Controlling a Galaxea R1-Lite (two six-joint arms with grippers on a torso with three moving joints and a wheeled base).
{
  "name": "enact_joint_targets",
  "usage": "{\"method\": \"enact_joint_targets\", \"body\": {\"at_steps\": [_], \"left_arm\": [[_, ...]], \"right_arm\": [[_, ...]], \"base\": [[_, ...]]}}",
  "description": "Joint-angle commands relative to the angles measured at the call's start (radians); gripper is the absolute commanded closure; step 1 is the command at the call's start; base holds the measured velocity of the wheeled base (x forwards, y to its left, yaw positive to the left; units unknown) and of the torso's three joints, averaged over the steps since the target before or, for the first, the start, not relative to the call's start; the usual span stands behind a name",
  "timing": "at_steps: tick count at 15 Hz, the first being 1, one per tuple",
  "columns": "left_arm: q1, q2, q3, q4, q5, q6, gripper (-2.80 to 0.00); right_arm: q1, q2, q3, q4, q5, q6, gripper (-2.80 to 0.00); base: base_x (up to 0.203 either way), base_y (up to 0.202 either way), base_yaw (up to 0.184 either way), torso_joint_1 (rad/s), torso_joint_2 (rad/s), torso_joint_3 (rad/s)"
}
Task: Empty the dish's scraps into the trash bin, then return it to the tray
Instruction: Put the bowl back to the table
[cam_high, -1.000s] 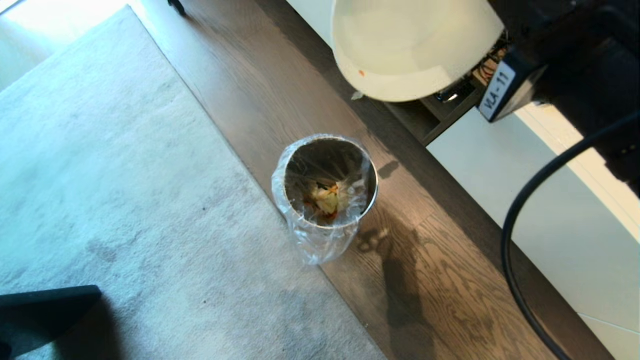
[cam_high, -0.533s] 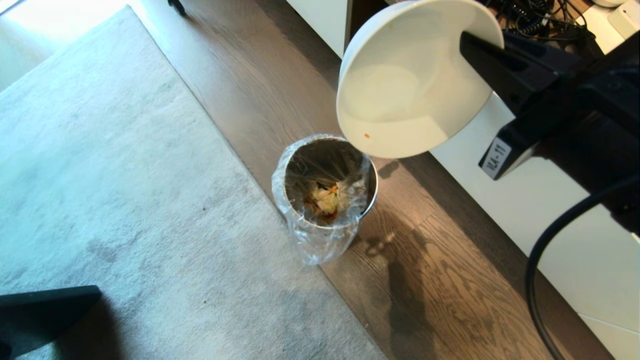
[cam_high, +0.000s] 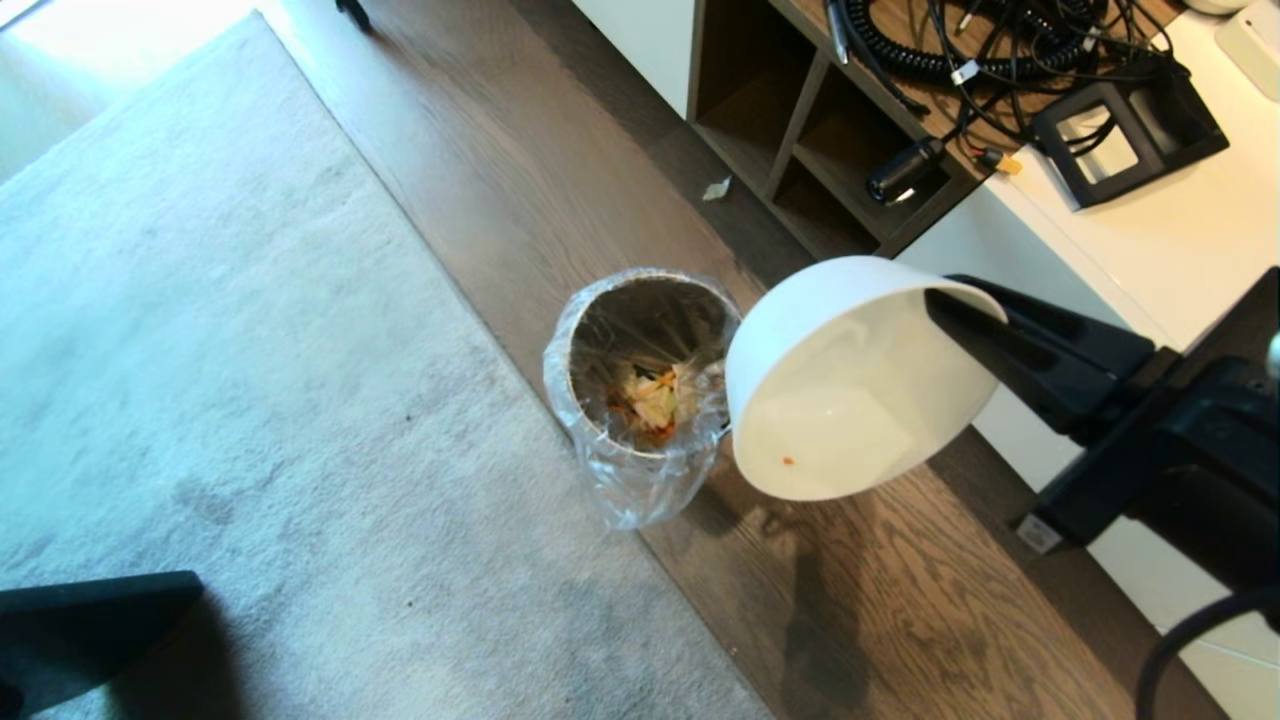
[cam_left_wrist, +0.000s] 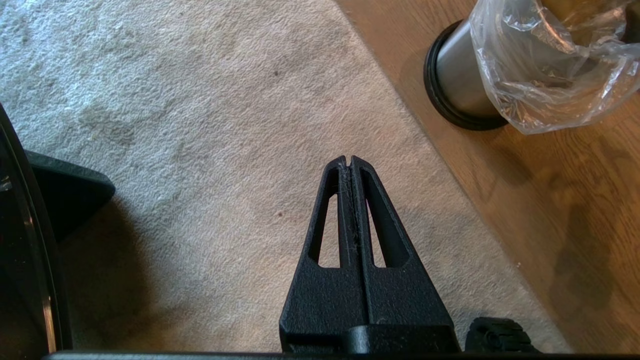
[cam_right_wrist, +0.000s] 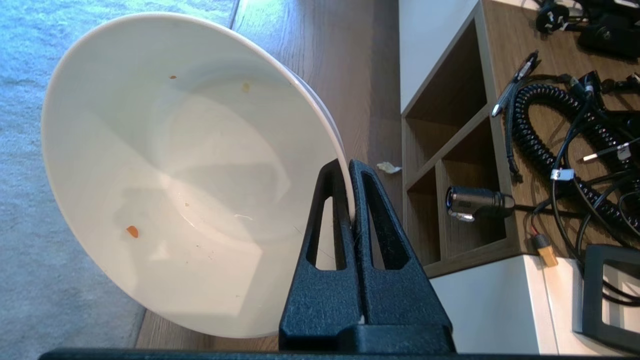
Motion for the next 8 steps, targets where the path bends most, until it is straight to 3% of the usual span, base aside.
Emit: {"method": "enact_joint_targets", "body": {"at_steps": [1,6,8], "left_arm": [[0.0,0.0,0.0,-0.001,0.001,-0.001,0.0],[0.0,0.0,0.0,-0.001,0.001,-0.001,0.0],[0.0,0.0,0.0,-0.001,0.001,-0.001,0.0]], "right_arm": [[-0.001,-0.065,0.05,0.029,-0.002,-0.004,0.0],[-0.053,-0.218,0.142,0.259,0.003,0.131,0.0],[-0.109,-0.302,0.176,0.391,0.018,0.225,0.0]], "base": [[0.0,0.0,0.0,0.0,0.0,0.0],[0.0,0.0,0.0,0.0,0.0,0.0],[0.0,0.0,0.0,0.0,0.0,0.0]]}}
